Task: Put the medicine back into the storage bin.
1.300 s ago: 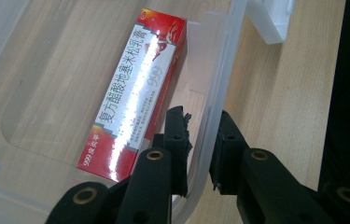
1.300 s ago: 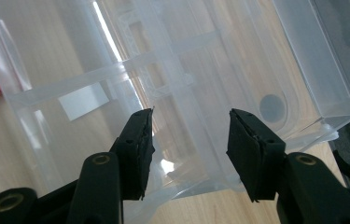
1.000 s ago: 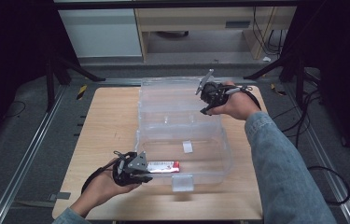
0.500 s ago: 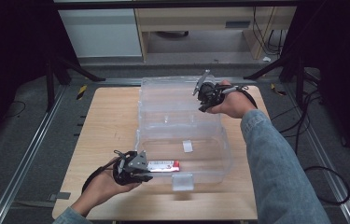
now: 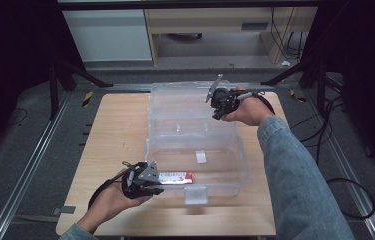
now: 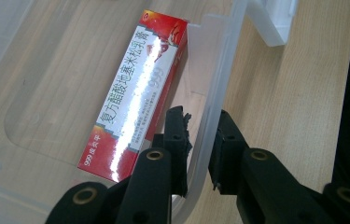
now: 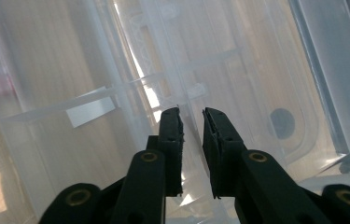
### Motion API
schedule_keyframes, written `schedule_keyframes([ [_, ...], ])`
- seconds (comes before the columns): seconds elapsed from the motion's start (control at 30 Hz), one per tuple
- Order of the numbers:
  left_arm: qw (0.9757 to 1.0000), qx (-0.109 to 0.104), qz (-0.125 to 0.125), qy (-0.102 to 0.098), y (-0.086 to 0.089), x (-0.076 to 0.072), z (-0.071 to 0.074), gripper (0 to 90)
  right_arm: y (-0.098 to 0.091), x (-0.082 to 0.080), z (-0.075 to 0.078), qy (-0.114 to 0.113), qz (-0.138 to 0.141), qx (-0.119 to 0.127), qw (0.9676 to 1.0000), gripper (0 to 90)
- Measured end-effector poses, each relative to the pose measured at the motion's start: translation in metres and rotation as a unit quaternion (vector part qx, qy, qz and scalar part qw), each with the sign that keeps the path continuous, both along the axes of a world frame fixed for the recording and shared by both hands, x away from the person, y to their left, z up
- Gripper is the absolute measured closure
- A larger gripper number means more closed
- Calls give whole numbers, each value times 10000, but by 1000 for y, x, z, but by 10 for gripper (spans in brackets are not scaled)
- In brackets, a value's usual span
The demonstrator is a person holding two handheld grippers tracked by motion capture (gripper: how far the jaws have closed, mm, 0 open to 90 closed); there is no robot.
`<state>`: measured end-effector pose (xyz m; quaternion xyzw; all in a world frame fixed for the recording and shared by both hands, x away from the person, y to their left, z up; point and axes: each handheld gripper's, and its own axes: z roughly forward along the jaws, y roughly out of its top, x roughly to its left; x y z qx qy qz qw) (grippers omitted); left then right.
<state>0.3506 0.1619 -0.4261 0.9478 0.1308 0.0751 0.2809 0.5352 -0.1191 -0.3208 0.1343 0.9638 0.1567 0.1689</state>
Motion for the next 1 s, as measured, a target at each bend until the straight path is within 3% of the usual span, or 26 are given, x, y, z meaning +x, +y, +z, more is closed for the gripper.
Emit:
schedule_keyframes([
  [0.33, 9999, 47, 83, -32, -2, -2, 1, 774, -3, -10, 6, 113, 92, 57, 9999, 837],
  [1.0, 9997, 111, 204, -34, -7, 0, 3, 744, -11, -44, 22, 48, 192, 195, 9996, 871],
])
